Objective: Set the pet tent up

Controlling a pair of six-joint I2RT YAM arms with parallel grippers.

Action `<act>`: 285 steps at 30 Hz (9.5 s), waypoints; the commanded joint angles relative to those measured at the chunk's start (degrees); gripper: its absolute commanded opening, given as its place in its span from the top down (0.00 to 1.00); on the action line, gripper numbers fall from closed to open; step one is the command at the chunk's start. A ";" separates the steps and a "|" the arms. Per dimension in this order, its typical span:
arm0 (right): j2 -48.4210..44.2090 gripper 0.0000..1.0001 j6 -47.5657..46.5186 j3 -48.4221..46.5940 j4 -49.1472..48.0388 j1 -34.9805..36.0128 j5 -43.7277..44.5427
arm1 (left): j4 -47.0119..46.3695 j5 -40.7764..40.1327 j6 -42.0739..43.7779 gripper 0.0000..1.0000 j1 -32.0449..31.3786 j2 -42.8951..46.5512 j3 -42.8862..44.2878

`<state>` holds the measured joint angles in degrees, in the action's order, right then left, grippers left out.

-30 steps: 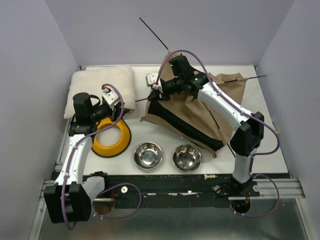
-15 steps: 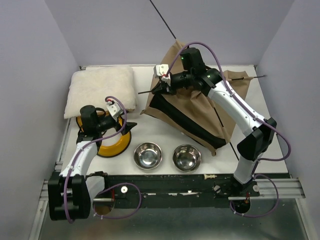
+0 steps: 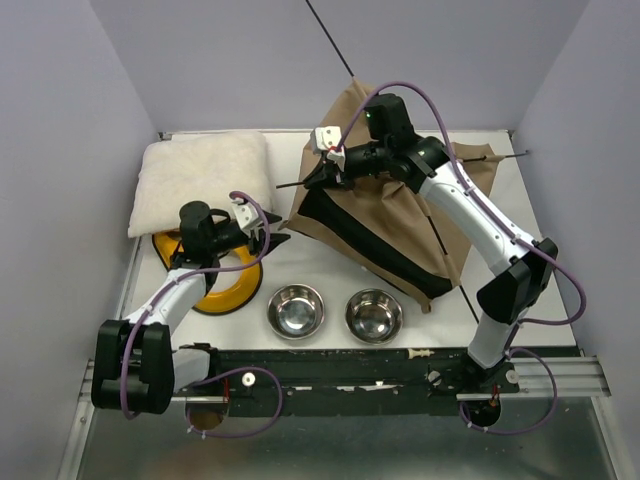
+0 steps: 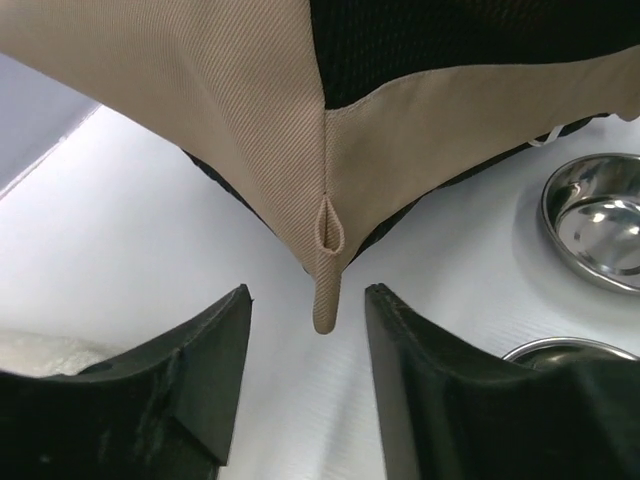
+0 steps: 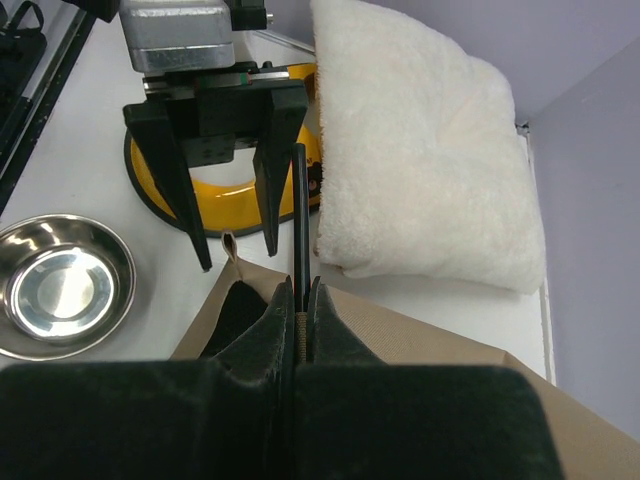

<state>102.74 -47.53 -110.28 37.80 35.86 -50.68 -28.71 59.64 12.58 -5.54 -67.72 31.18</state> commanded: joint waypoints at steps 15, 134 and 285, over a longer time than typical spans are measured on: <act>-2.46 0.99 -18.90 3.14 15.89 -2.02 2.42 | 8.83 3.38 3.32 1.00 -0.17 4.53 3.27; 8.79 0.99 -24.37 0.07 19.15 5.80 18.51 | 25.55 -2.95 0.52 0.67 -5.00 0.14 12.50; 2.55 0.80 -29.02 11.31 15.02 -0.25 18.15 | 31.34 0.66 0.95 1.00 -8.44 -9.10 17.34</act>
<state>106.24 -74.02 -99.22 51.03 39.68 -36.12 -1.76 59.61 8.36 -16.01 -79.48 49.50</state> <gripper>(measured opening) 0.154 0.044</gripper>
